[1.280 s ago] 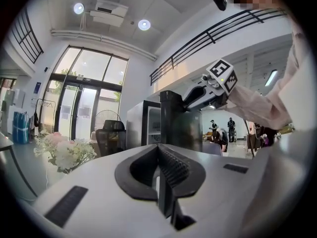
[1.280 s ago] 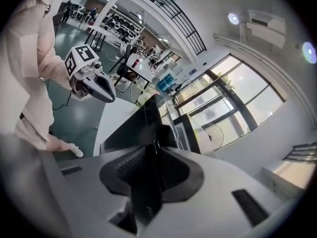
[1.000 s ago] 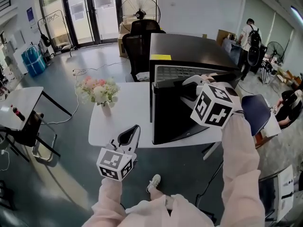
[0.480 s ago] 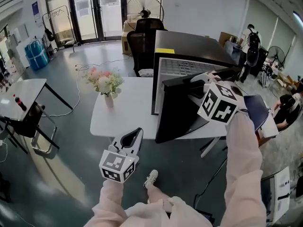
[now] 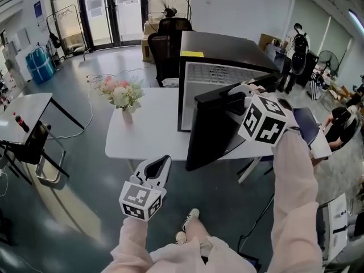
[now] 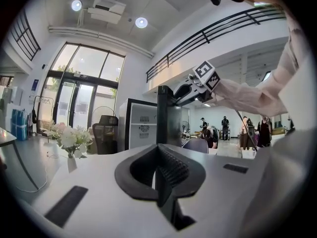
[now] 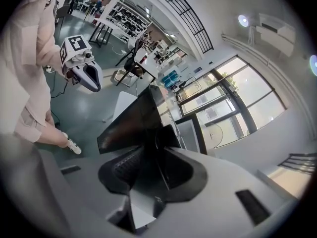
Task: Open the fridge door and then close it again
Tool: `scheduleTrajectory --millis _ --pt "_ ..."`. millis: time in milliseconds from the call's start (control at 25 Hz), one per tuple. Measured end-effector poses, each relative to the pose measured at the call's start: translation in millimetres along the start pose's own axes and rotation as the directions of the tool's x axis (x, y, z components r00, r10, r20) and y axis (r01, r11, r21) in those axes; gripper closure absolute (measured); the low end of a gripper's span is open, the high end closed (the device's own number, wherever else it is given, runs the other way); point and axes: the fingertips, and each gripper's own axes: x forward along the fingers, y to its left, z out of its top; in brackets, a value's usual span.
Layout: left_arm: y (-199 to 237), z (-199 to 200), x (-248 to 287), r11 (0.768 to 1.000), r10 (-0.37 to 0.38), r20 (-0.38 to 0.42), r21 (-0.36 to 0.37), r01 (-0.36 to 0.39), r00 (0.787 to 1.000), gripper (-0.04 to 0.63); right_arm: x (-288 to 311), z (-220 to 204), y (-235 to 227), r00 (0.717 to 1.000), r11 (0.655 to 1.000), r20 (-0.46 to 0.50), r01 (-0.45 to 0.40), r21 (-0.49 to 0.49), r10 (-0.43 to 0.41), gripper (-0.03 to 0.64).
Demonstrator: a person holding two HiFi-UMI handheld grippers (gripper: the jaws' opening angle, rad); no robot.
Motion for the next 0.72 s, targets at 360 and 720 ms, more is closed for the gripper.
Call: scheduleTrajectory --millis 360,720 --pt "-23.8 -5.3 14.9 0.998 -0.055 -0.016 -0.007 0.055 0.998 0.584 -27.0 -11.5 18.6 1.0 1.0 0.009 -0.008 -0.018 0.008 0.488" --pt "-52.6 3.8 23.2 0.997 -0.074 -0.003 0.005 0.074 0.997 0.584 -53.5 -24.2 37.3 1.0 0.998 0.015 -0.013 -0.055 0.014 0.485"
